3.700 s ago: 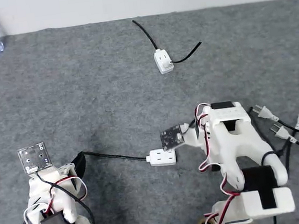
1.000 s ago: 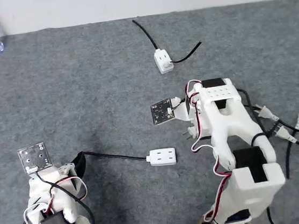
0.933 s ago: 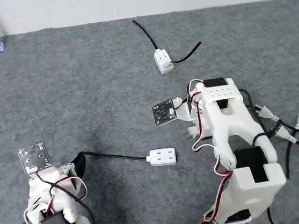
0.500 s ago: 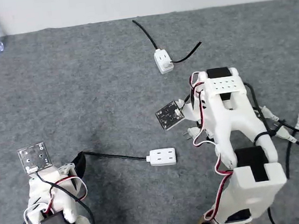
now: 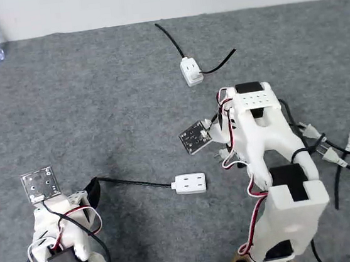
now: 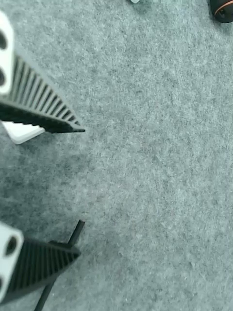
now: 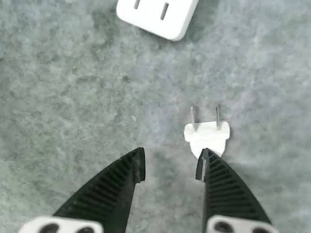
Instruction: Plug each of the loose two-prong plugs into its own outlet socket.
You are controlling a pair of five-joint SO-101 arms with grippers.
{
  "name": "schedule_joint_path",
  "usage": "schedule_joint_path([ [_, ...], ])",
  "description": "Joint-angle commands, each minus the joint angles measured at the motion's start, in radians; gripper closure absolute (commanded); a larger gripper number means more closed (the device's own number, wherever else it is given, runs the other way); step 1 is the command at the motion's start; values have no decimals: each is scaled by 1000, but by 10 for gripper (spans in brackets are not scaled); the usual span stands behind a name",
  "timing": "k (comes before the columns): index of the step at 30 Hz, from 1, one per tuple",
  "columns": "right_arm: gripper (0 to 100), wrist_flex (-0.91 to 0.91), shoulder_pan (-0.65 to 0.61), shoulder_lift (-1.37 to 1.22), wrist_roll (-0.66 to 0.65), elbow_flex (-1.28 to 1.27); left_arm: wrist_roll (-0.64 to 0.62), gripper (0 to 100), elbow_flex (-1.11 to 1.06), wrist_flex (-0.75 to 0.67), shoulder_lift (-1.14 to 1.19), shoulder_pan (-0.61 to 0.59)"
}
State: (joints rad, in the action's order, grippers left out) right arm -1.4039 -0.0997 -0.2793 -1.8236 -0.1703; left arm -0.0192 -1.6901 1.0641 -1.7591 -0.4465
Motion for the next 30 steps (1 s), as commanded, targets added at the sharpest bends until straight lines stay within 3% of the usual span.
schedule_joint_path([
  [1, 823, 1, -10, 21, -3, 64, 2, 661, 4, -6, -2, 3],
  [30, 823, 30, -53, 10, 44, 81, 2, 661, 4, -6, -2, 3],
])
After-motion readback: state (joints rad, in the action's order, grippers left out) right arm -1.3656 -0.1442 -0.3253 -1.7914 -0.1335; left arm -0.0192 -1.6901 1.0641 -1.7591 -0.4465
